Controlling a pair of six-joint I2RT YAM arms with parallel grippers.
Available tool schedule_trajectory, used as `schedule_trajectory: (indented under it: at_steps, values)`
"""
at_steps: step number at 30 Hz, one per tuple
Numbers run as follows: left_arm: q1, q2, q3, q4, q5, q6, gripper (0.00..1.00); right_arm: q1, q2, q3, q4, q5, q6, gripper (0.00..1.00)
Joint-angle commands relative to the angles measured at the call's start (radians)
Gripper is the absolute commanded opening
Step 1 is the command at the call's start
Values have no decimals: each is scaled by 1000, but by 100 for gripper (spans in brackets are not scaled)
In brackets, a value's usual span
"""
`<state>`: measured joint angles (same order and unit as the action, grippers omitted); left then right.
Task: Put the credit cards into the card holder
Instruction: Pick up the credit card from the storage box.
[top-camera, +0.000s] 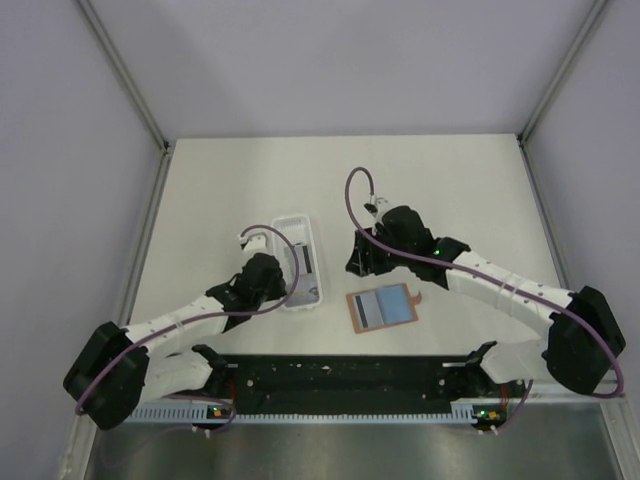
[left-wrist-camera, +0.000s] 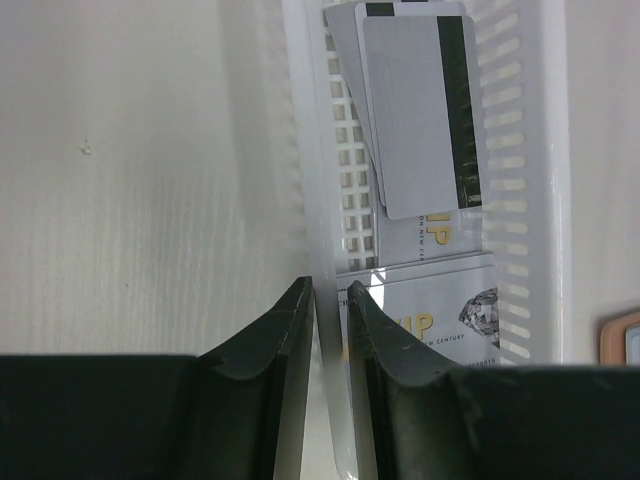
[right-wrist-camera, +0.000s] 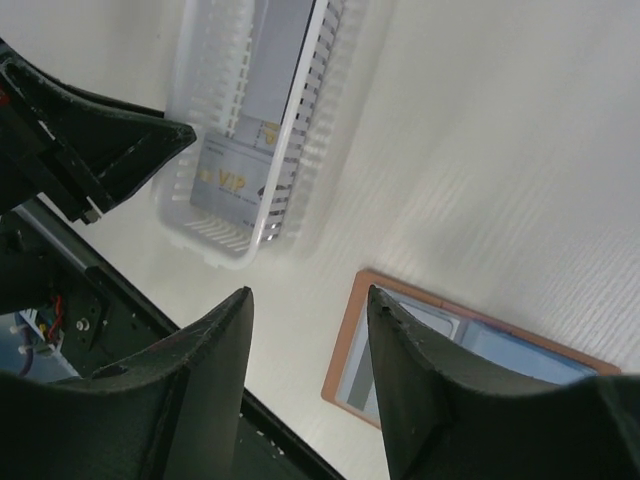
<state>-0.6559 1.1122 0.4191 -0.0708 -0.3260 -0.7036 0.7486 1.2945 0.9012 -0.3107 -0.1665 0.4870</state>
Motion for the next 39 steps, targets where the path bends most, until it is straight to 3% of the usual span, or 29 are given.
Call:
schedule_trajectory:
  at_steps: [1, 10, 16, 23, 27, 31, 39]
  values:
    - [4, -48, -11, 40, 15, 16, 27, 6, 0, -27, 192, 102, -10, 51]
    - [6, -110, -8, 9, 25, 27, 32, -2, 287, 11, 755, 79, -24, 56]
    - [6, -111, -9, 6, 39, 36, 36, -3, 621, 309, 681, 87, -100, 55]
    - [7, -155, -35, 9, 67, 26, 37, 3, 749, 416, 713, 110, -168, 55]
    - [7, -184, -46, 9, 76, 15, 37, 8, 692, 395, 708, 113, -203, 54]
    - [7, -198, -45, 3, 68, 18, 38, 6, 504, 181, 870, 156, -212, 53]
    - [9, -129, -23, 37, 62, 53, 46, 6, 257, -1, 724, 95, -148, 52]
